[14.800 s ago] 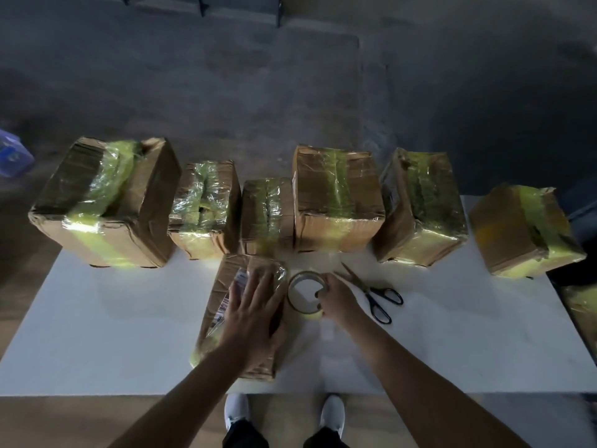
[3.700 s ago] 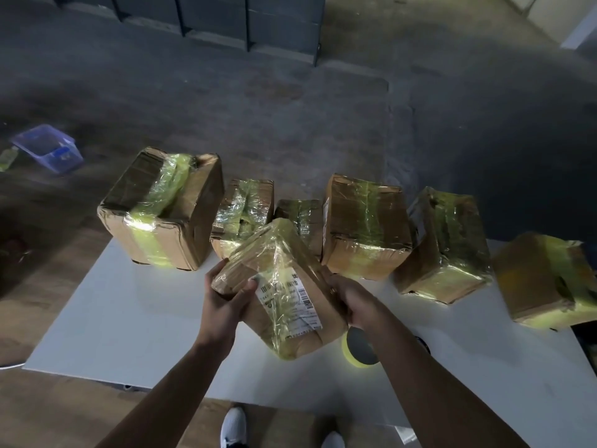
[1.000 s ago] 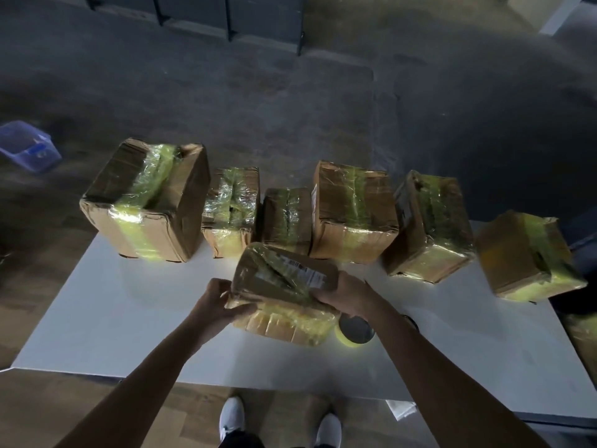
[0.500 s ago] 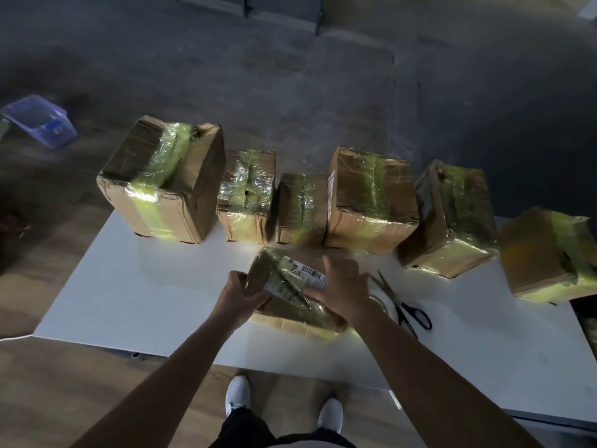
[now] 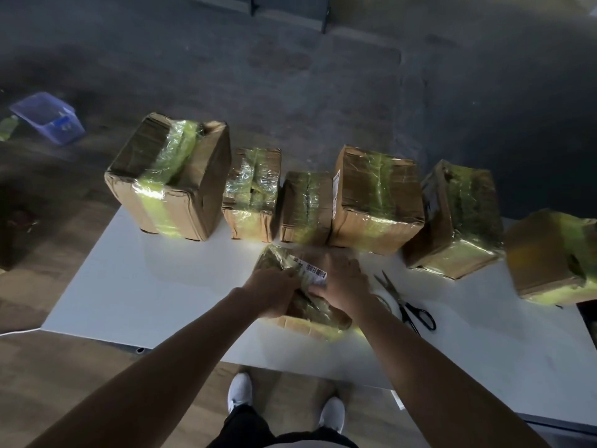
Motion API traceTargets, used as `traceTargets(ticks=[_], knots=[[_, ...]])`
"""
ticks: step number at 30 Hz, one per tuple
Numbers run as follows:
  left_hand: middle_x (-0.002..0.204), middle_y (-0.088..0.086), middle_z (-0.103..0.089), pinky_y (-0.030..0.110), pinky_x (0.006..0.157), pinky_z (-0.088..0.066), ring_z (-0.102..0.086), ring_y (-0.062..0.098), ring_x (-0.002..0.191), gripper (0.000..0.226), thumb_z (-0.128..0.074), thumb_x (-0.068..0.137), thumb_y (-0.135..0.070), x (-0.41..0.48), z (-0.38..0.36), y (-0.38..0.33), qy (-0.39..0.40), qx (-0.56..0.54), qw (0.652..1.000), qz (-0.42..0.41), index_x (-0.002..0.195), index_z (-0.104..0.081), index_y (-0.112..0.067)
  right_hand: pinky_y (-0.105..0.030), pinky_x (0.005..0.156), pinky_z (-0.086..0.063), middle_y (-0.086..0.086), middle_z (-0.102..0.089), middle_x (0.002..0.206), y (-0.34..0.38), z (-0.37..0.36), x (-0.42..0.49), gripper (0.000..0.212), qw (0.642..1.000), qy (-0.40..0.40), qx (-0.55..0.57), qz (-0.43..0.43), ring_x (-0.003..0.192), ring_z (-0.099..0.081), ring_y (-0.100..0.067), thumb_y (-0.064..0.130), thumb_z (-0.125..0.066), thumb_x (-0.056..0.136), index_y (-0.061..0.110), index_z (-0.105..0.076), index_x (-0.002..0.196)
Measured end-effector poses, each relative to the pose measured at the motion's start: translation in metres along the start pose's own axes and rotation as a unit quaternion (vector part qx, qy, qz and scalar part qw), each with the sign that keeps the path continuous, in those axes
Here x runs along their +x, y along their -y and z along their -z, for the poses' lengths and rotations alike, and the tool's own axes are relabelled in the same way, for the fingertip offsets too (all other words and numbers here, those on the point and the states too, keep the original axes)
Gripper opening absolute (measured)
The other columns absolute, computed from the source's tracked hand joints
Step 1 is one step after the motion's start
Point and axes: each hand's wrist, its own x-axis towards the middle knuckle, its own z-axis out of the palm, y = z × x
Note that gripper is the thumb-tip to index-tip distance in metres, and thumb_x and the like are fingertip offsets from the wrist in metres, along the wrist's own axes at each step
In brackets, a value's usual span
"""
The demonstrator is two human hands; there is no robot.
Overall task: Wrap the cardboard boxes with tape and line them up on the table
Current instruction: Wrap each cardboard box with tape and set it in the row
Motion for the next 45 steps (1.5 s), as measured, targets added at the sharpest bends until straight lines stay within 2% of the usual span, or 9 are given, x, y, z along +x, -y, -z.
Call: traceTargets(ticks=[10,14,20,23,25,29,35,41,45], knots=[[0.130,0.008,-0.045,0.036,0.092,-0.048,-0.052,0.025,0.113,0.044,-0.062,0.088,-0.033,0.000,-0.002,0.003,-0.029,-0.061,0.998,-0.013,0.129,-0.055,-0.018,-0.047,0.103,-0.038,-0.006,-0.032,0.147,-0.003,-0.003,-0.001,0.079,0.999,0.000,0.033,0.017,0.133,-0.031,-0.030,0.051,-0.066,0.084,0.022,-0.023,0.145],[0.129,0.009,-0.042,0.039,0.089,-0.051,-0.053,0.028,0.113,0.044,-0.068,0.083,-0.036,-0.007,-0.006,0.004,-0.115,-0.103,0.988,-0.013,0.119,-0.058,-0.013,-0.045,0.105,-0.038,-0.007,-0.034,0.148,-0.007,-0.005,0.001,0.082,0.998,-0.017,0.044,0.032,0.135,-0.031,-0.030,0.048,-0.067,0.085,0.022,-0.022,0.148],[0.134,0.010,-0.046,0.052,0.099,-0.047,-0.052,0.033,0.119,0.050,-0.060,0.088,-0.030,-0.019,-0.022,0.006,-0.178,-0.161,0.970,-0.028,0.136,-0.047,-0.023,-0.044,0.109,-0.034,-0.001,-0.031,0.153,-0.023,0.000,-0.003,0.067,0.976,0.005,0.210,0.065,0.140,-0.028,-0.022,0.052,-0.051,0.093,0.026,-0.028,0.150],[0.144,0.007,-0.044,0.059,0.107,-0.035,-0.039,0.035,0.134,0.065,-0.050,0.086,-0.063,-0.027,-0.033,0.011,-0.171,-0.090,0.972,-0.131,0.140,-0.045,-0.027,-0.024,0.093,-0.039,0.000,-0.043,0.145,-0.041,0.001,-0.013,0.048,0.940,-0.088,0.330,0.003,0.126,-0.043,-0.011,0.040,-0.043,0.100,0.022,-0.039,0.144],[0.155,0.007,-0.034,0.061,0.112,-0.020,-0.024,0.037,0.144,0.085,-0.037,0.081,-0.080,-0.028,-0.040,0.014,-0.138,-0.007,0.978,-0.154,0.147,-0.039,-0.026,-0.033,0.096,-0.045,-0.006,-0.050,0.138,-0.059,-0.003,-0.022,0.040,0.937,-0.156,0.305,-0.073,0.124,-0.049,-0.018,0.029,-0.045,0.101,0.016,-0.047,0.138],[0.155,0.007,-0.033,0.058,0.113,-0.027,-0.025,0.035,0.144,0.078,-0.052,0.084,-0.068,-0.021,-0.046,0.006,-0.129,0.055,0.984,-0.113,0.148,-0.039,-0.025,-0.040,0.095,-0.046,-0.016,-0.048,0.131,-0.088,-0.023,-0.039,0.048,0.971,-0.062,0.117,-0.198,0.121,-0.049,-0.032,0.022,-0.058,0.094,0.009,-0.043,0.138],[0.146,0.008,-0.048,0.057,0.107,-0.037,-0.038,0.034,0.138,0.069,-0.069,0.079,-0.056,-0.016,-0.043,-0.018,-0.146,0.051,0.987,-0.055,0.138,-0.053,-0.024,-0.035,0.089,-0.048,-0.019,-0.058,0.124,-0.109,-0.044,-0.043,0.041,0.961,0.035,0.164,-0.221,0.116,-0.056,-0.030,0.023,-0.055,0.097,-0.002,-0.046,0.127],[0.159,0.013,-0.023,0.064,0.114,-0.017,-0.008,0.032,0.147,0.104,-0.053,0.072,-0.080,-0.037,-0.037,-0.011,-0.179,-0.098,0.978,0.047,0.152,-0.026,-0.018,-0.039,0.071,-0.046,-0.022,-0.062,0.102,-0.126,-0.019,-0.028,0.031,0.912,-0.077,0.342,-0.212,0.096,-0.061,-0.038,0.017,-0.060,0.090,-0.005,-0.049,0.109],[0.159,0.003,-0.015,0.048,0.111,-0.034,-0.017,0.027,0.144,0.126,-0.068,0.058,-0.080,-0.048,-0.029,0.002,-0.165,-0.299,0.925,0.165,0.154,-0.011,-0.021,-0.035,0.062,-0.047,-0.013,-0.057,0.093,-0.115,0.024,-0.015,0.032,0.899,-0.165,0.374,-0.154,0.092,-0.061,-0.039,0.015,-0.062,0.088,-0.002,-0.050,0.112]])
